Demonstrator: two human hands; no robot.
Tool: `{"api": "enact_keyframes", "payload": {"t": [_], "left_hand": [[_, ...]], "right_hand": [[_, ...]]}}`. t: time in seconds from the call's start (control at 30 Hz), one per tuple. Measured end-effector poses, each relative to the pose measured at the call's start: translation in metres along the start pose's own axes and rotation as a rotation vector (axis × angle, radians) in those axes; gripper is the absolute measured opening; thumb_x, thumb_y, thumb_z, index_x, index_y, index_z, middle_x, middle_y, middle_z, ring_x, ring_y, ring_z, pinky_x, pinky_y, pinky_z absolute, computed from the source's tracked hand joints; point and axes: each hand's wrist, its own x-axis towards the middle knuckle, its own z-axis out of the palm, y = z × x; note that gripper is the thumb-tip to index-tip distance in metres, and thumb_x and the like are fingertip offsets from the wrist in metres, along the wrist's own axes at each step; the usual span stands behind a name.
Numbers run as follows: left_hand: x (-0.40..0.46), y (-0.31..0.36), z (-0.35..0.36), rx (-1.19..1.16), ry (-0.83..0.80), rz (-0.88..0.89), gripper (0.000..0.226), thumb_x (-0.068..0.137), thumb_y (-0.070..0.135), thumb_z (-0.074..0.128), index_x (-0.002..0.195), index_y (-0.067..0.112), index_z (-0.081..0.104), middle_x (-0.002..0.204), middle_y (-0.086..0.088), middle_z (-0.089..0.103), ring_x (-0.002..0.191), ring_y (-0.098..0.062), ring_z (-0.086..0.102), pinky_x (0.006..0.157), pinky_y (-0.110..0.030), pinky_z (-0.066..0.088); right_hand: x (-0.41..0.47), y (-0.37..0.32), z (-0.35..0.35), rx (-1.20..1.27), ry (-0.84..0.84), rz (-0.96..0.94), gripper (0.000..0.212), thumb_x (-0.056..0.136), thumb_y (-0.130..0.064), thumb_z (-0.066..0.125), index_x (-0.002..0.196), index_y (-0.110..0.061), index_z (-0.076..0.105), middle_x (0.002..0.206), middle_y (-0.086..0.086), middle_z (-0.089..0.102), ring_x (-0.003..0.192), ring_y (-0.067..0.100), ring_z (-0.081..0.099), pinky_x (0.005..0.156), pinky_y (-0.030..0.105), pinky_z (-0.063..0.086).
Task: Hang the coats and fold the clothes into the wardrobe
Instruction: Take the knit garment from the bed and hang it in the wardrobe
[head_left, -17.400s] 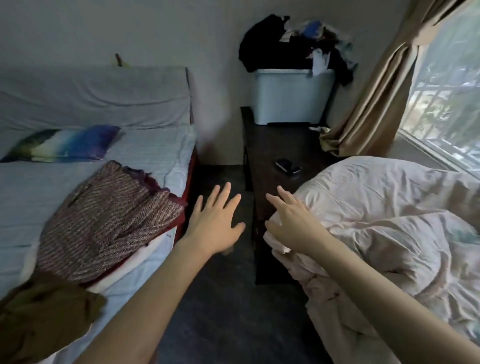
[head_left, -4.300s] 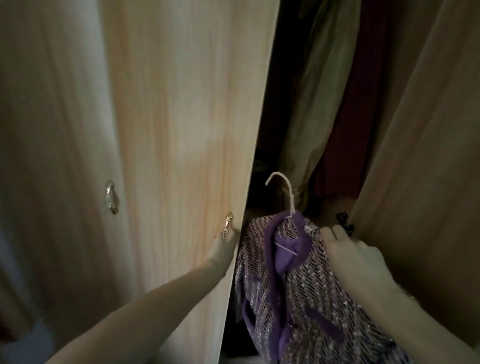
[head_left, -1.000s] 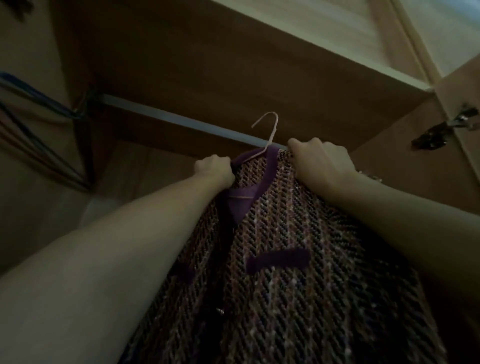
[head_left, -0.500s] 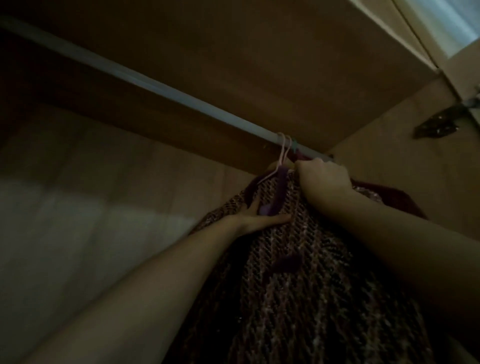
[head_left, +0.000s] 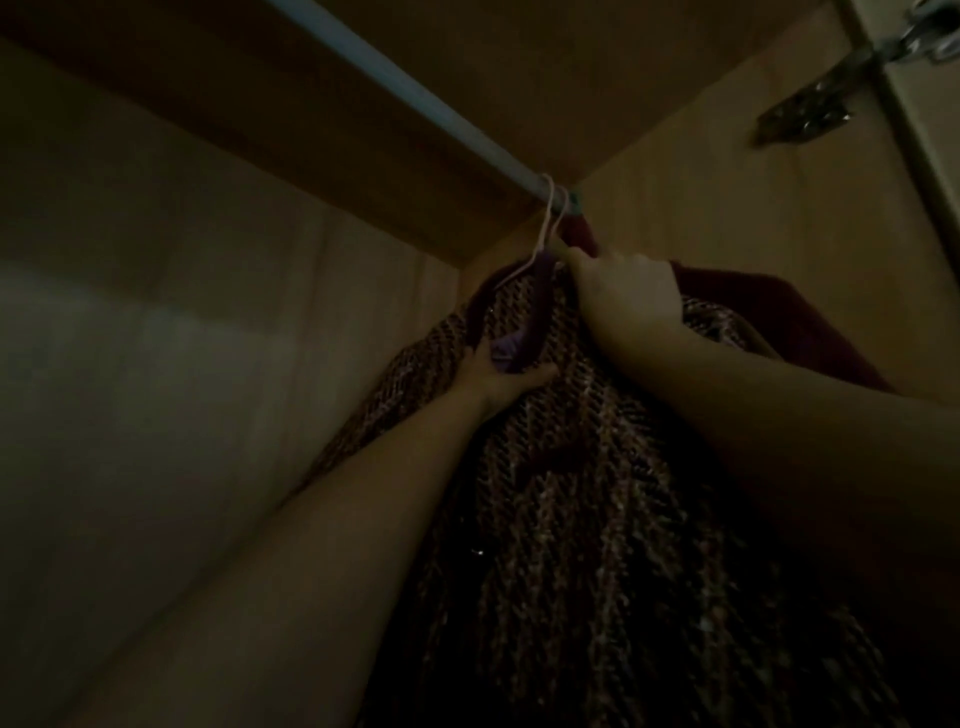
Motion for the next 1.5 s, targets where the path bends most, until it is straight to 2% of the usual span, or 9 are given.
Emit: {"api": "enact_keyframes", "payload": {"t": [0.2, 0.33, 0.43, 0.5, 0.8, 0.93, 1.03, 1.2, 1.5], "left_hand": [[-0.105, -0.005, 0.0, 0.643, -0.097, 0.142, 0.108, 0.09, 0.035, 0.064, 0.152, 0.018, -0.022, 0.152, -0.03, 0.028, 0.129, -0.044, 0.045, 0.108, -0.045, 0.037], [-0.2, -0.025, -0.002, 0.989, -0.087, 0.14, 0.106, 0.09, 0.041, 0.061, 0.149, 0.031, -0.027, 0.159, -0.002, -0.027, 0.145, -0.047, 0.002, 0.116, -0.058, 0.005], [-0.256, -0.029, -0.017, 1.172, -0.051, 0.232, 0.098, 0.09, 0.053, 0.054, 0.15, 0.036, -0.022, 0.155, 0.002, -0.036, 0.145, -0.043, -0.016, 0.117, -0.058, -0.006], [-0.291, -0.023, -0.022, 1.252, -0.07, 0.222, 0.088, 0.094, 0.049, 0.047, 0.151, 0.036, -0.019, 0.157, 0.002, -0.033, 0.146, -0.038, -0.018, 0.118, -0.056, -0.007], [-0.444, 0.026, 0.023, 1.164, -0.049, 0.133, 0.07, 0.099, 0.052, 0.029, 0.152, 0.038, -0.016, 0.158, 0.007, -0.03, 0.147, -0.026, -0.019, 0.119, -0.051, -0.009], [-0.507, 0.039, 0.042, 1.183, -0.119, 0.086, 0.069, 0.099, 0.057, 0.024, 0.151, 0.039, -0.017, 0.158, 0.007, -0.03, 0.147, -0.024, -0.02, 0.119, -0.05, -0.011], [-0.541, 0.054, 0.051, 1.26, -0.191, 0.039, 0.069, 0.097, 0.06, 0.019, 0.152, 0.037, -0.018, 0.158, 0.005, -0.03, 0.147, -0.023, -0.02, 0.118, -0.05, -0.013], [-0.584, 0.088, 0.079, 1.15, -0.222, -0.076, 0.075, 0.093, 0.068, 0.02, 0.152, 0.038, -0.017, 0.158, 0.006, -0.029, 0.147, -0.022, -0.021, 0.118, -0.05, -0.013], [-0.649, 0.156, 0.12, 1.01, -0.328, 0.108, 0.087, 0.084, 0.079, 0.025, 0.153, 0.04, -0.012, 0.159, 0.006, -0.026, 0.148, -0.021, -0.019, 0.118, -0.05, -0.012]], "right_hand": [[-0.009, -0.013, -0.014, 0.082, -0.182, 0.112, 0.031, 0.101, -0.018, 0.027, 0.127, -0.008, 0.04, 0.12, 0.018, 0.051, 0.098, 0.039, 0.058, 0.065, 0.041, 0.038], [-0.046, -0.027, -0.039, 0.011, -0.321, 0.158, 0.053, 0.1, -0.027, 0.022, 0.148, -0.005, 0.021, 0.148, 0.022, 0.031, 0.133, 0.04, 0.031, 0.109, 0.051, 0.024], [-0.086, -0.031, -0.069, 0.014, -0.517, 0.123, 0.064, 0.098, -0.046, 0.02, 0.153, -0.016, 0.008, 0.161, 0.014, 0.0, 0.146, 0.036, -0.003, 0.116, 0.055, -0.001], [-0.126, -0.032, -0.089, 0.101, -0.548, 0.101, 0.068, 0.096, -0.054, 0.019, 0.153, -0.018, 0.01, 0.162, 0.009, 0.0, 0.147, 0.034, -0.003, 0.116, 0.052, -0.004], [-0.338, -0.017, -0.15, 0.19, -0.617, -0.113, 0.068, 0.095, -0.052, 0.006, 0.155, -0.02, -0.002, 0.163, 0.006, -0.002, 0.148, 0.029, -0.004, 0.112, 0.049, -0.018], [-0.412, -0.001, -0.199, 0.351, -0.727, -0.102, 0.072, 0.088, -0.052, 0.02, 0.146, -0.013, 0.041, 0.152, 0.01, 0.037, 0.14, 0.031, 0.031, 0.113, 0.055, 0.011], [-0.458, 0.021, -0.244, 0.457, -0.75, -0.123, 0.071, 0.085, -0.049, 0.03, 0.14, -0.01, 0.05, 0.144, 0.01, 0.049, 0.132, 0.031, 0.044, 0.109, 0.054, 0.021], [-0.479, 0.068, -0.323, 0.436, -0.765, -0.15, 0.067, 0.087, -0.047, 0.053, 0.145, -0.015, 0.042, 0.15, 0.006, 0.042, 0.137, 0.028, 0.04, 0.114, 0.05, 0.022], [-0.505, 0.148, -0.44, 0.253, -0.869, -0.031, 0.067, 0.093, -0.047, 0.041, 0.152, -0.019, 0.024, 0.16, 0.006, 0.018, 0.147, 0.028, 0.016, 0.117, 0.053, 0.012]]}}
